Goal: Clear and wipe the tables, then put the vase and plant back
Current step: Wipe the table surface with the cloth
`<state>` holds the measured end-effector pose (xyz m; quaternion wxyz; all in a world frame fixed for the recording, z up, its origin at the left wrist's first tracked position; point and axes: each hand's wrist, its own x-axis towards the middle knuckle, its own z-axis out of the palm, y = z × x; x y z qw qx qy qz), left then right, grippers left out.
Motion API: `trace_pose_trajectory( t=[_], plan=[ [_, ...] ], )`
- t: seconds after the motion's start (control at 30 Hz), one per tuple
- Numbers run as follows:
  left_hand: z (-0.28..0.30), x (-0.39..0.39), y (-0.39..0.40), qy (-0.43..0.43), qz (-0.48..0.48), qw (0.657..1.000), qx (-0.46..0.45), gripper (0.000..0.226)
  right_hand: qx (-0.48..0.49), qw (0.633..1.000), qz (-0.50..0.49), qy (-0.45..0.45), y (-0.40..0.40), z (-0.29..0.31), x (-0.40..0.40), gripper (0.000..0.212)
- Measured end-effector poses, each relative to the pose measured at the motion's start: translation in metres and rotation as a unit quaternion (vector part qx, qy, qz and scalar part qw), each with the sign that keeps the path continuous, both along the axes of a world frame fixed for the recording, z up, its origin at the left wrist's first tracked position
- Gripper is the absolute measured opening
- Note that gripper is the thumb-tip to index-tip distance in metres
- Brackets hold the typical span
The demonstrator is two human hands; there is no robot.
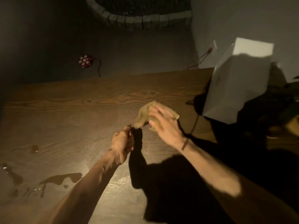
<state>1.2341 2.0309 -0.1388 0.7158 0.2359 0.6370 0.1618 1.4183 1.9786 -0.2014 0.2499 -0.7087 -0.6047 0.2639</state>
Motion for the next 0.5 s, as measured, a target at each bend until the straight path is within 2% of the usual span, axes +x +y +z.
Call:
trace_pose_trajectory(
  t=[0.07, 0.17, 0.3, 0.43, 0.5],
  plan=[
    [0.006, -0.002, -0.007, 0.019, -0.014, 1.000, -0.006, 0.045, 0.010, 0.999, 0.026, 0.016, -0.030, 0.005, -0.017, 0.040],
    [0.026, -0.007, -0.016, 0.046, -0.031, 0.998, -0.015, 0.047, -0.056, 0.996, 0.044, 0.043, -0.061, 0.026, -0.036, 0.047],
    [0.045, -0.012, -0.022, 0.051, -0.068, 0.996, 0.005, 0.048, -0.085, 0.994, -0.043, 0.052, -0.062, 0.052, -0.029, 0.039],
    [0.054, -0.010, -0.017, 0.043, -0.088, 0.995, 0.033, 0.046, 0.045, 0.988, -0.149, 0.001, -0.026, 0.074, 0.017, 0.052],
    [0.051, -0.009, -0.019, 0.044, -0.087, 0.995, 0.027, 0.046, 0.123, 0.975, -0.168, -0.074, -0.001, 0.078, 0.047, 0.044]
  ],
)
